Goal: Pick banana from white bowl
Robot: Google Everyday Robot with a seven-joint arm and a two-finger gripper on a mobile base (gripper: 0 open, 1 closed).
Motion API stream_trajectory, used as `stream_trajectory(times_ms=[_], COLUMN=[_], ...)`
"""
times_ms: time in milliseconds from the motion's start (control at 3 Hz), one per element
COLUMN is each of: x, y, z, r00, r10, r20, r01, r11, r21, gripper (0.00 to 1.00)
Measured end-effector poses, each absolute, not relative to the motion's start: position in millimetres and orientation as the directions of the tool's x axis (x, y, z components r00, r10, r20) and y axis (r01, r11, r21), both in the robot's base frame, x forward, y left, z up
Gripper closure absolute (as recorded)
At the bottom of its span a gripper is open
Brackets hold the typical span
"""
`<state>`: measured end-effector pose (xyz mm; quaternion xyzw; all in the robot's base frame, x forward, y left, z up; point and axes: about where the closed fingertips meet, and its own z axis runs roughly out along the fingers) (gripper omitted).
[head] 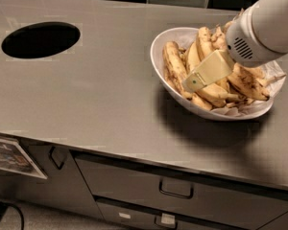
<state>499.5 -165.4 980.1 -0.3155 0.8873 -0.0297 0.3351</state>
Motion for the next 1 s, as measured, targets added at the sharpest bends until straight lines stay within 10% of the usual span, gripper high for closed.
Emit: stream_trajectory(times_ms=[1000], x=[507], y=[-150], z=[975], r00=[-0.522], r10=[-0.508], r20=[-0.686], r01=[-0.576], r11=[0.802], r21=[-0.155], gripper=[0.00])
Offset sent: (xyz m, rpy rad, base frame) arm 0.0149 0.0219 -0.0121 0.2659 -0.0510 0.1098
